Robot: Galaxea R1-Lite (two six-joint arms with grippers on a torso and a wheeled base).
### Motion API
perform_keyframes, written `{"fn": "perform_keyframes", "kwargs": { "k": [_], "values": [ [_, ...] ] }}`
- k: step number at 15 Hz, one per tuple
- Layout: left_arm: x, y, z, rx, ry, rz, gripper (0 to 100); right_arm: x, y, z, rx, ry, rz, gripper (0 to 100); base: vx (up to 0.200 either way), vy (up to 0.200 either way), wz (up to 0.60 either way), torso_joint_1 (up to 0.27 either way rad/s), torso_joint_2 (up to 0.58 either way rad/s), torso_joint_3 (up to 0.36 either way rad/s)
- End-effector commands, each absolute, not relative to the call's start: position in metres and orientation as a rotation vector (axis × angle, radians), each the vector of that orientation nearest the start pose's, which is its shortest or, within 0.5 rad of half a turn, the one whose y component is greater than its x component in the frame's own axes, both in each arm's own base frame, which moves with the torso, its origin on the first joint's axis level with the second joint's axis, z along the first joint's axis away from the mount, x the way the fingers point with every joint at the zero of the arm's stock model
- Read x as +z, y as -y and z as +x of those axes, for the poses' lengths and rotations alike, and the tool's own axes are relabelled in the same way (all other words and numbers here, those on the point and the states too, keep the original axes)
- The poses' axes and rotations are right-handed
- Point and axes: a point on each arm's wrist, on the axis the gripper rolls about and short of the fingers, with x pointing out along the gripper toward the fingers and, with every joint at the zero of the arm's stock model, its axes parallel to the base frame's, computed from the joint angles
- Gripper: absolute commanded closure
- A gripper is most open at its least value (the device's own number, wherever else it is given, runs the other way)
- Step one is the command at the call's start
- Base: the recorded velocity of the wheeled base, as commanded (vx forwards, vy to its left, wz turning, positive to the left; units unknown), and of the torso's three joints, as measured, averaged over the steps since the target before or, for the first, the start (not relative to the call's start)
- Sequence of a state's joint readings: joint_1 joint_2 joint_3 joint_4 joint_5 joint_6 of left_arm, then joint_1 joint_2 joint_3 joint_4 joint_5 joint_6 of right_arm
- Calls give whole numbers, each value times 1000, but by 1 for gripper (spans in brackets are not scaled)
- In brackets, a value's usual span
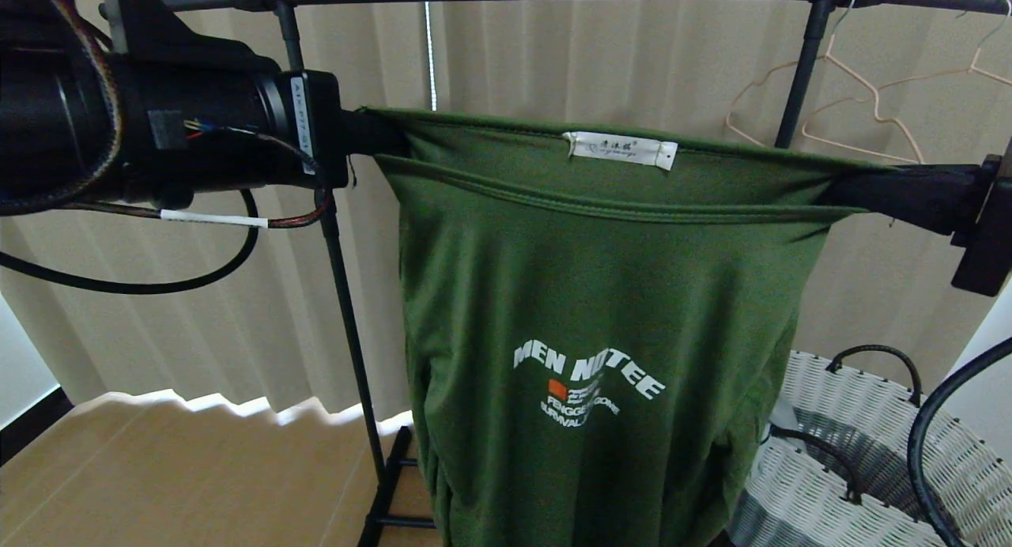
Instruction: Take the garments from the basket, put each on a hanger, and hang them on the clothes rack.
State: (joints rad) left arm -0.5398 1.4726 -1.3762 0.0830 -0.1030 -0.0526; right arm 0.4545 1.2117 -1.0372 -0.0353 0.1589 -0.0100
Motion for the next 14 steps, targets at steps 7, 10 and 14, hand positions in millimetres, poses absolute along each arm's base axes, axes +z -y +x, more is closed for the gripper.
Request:
{"fn": "perform_keyframes", "kwargs": {
  "k": [7,10,14],
  "values": [
    [326,133,214,-543,-188,24,100,320,-85,162,617,-97,-25,100,0,0,0,0,0,0],
    [327,137,203,-581,-167,23,100,327,-85,162,618,-73,-21,100,0,0,0,0,0,0],
    [330,134,189,-604,-151,19,100,324,-85,162,621,-83,-22,100,0,0,0,0,0,0]
  ]
}}
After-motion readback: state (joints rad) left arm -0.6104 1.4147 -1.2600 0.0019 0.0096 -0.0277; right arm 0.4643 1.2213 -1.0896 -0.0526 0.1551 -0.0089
